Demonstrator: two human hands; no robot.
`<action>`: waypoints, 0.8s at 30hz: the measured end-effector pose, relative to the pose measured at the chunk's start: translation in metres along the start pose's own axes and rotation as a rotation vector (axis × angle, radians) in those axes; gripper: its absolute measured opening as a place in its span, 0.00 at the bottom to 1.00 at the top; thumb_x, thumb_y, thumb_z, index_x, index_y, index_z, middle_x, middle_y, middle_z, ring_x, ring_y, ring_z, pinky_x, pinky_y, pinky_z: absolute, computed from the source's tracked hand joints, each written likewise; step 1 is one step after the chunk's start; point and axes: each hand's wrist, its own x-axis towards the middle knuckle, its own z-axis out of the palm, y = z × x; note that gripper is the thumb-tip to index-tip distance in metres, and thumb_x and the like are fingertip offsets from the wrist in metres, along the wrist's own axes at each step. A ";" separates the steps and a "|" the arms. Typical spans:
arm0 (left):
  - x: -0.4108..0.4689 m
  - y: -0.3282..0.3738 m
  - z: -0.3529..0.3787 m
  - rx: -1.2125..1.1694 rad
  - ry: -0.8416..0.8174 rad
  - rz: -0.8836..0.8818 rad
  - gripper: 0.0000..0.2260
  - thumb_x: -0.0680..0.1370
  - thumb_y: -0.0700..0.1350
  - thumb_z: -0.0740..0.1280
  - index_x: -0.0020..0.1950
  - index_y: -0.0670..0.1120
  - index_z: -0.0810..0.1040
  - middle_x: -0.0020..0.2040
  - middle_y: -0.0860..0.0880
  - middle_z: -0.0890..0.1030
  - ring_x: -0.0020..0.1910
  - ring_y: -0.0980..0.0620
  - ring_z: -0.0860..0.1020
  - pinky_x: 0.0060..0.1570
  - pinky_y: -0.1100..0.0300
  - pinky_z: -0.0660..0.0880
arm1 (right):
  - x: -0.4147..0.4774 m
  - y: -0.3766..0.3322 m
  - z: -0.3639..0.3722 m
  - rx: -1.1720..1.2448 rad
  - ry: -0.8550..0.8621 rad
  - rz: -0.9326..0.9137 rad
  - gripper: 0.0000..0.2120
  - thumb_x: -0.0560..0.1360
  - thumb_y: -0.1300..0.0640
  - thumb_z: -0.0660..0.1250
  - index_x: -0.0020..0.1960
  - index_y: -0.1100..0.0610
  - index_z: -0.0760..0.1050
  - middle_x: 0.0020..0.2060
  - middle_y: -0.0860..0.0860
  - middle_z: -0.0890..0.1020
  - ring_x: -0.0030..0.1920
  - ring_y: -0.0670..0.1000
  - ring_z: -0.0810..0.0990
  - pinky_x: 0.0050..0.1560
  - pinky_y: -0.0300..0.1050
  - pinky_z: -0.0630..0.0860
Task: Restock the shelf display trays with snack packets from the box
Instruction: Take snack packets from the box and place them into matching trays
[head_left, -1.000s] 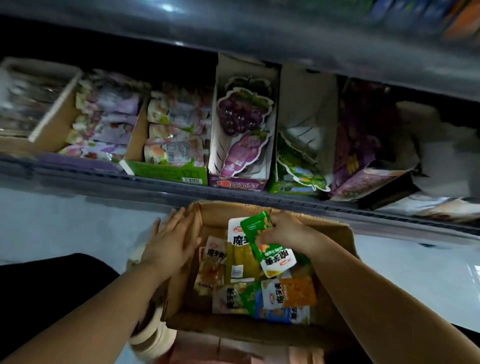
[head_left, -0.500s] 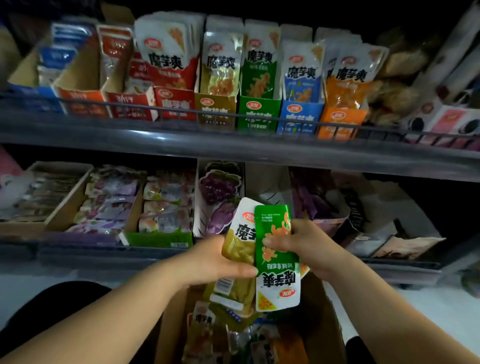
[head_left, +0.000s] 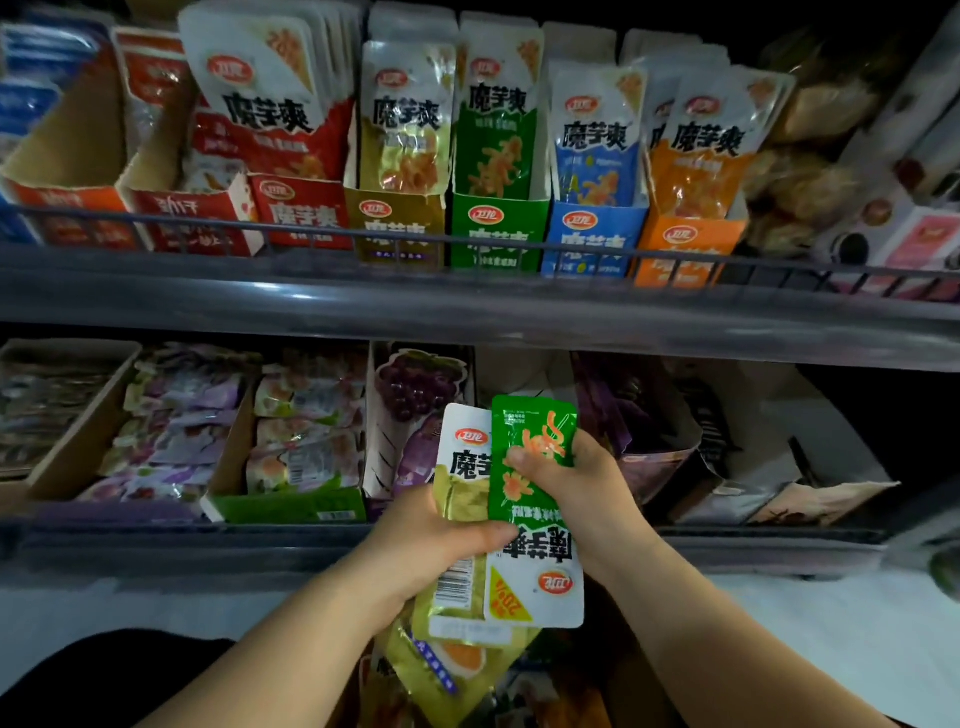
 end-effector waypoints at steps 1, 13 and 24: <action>0.001 -0.001 0.000 -0.005 0.009 0.003 0.09 0.70 0.35 0.70 0.41 0.49 0.78 0.30 0.58 0.82 0.30 0.63 0.80 0.29 0.72 0.73 | 0.002 0.001 0.002 0.004 0.010 -0.001 0.06 0.71 0.64 0.69 0.46 0.58 0.75 0.43 0.56 0.83 0.43 0.56 0.82 0.45 0.51 0.80; 0.011 0.006 -0.012 -0.229 0.333 0.107 0.08 0.71 0.36 0.70 0.42 0.48 0.79 0.32 0.57 0.83 0.31 0.58 0.81 0.29 0.67 0.77 | 0.006 0.002 0.003 -0.190 -0.049 0.006 0.14 0.69 0.59 0.71 0.48 0.52 0.67 0.46 0.51 0.78 0.42 0.47 0.79 0.44 0.42 0.76; 0.003 0.005 -0.018 -0.107 0.228 0.059 0.07 0.70 0.36 0.70 0.43 0.49 0.79 0.36 0.54 0.84 0.35 0.57 0.82 0.32 0.67 0.77 | -0.004 0.004 0.016 -0.199 -0.008 -0.101 0.08 0.72 0.63 0.68 0.40 0.54 0.71 0.34 0.50 0.78 0.33 0.46 0.76 0.30 0.31 0.72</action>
